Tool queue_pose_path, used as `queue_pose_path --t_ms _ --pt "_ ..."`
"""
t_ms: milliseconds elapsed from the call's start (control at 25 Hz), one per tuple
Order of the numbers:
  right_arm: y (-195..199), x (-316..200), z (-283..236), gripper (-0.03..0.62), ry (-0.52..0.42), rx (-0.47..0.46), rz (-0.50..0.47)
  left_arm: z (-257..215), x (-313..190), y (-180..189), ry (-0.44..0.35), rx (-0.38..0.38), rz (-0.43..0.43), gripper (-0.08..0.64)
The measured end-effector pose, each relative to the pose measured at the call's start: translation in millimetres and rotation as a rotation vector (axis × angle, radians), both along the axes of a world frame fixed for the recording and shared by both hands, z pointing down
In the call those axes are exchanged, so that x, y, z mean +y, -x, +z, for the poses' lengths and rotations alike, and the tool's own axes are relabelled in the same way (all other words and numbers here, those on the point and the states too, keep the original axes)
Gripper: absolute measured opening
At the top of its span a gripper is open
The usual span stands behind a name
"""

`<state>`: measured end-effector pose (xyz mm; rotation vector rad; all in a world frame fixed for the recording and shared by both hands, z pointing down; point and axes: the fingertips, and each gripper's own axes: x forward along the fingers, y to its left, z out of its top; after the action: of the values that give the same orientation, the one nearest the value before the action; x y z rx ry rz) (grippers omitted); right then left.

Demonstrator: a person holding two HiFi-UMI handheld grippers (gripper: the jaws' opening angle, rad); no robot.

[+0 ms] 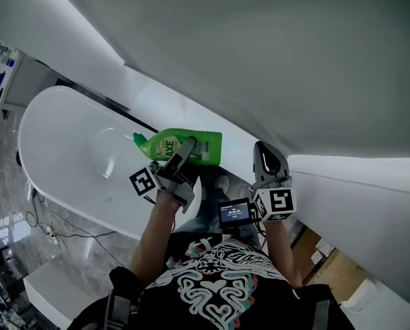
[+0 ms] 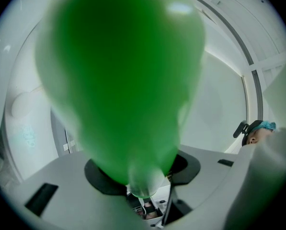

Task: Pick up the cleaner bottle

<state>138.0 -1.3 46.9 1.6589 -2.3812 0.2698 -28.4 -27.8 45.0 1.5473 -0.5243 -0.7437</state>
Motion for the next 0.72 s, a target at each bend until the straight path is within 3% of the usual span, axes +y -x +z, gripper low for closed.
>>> queue_pose_path --t_ms 320,720 --pt "-3 6 -33 0.029 -0.043 0.005 -0.016 -36 5 -3 -0.039 0.003 -0.002 0.202" --pt "-4 2 -42 0.029 -0.074 -0.001 -0.012 -39 7 -1 -0.054 0.019 -0.008 0.202"
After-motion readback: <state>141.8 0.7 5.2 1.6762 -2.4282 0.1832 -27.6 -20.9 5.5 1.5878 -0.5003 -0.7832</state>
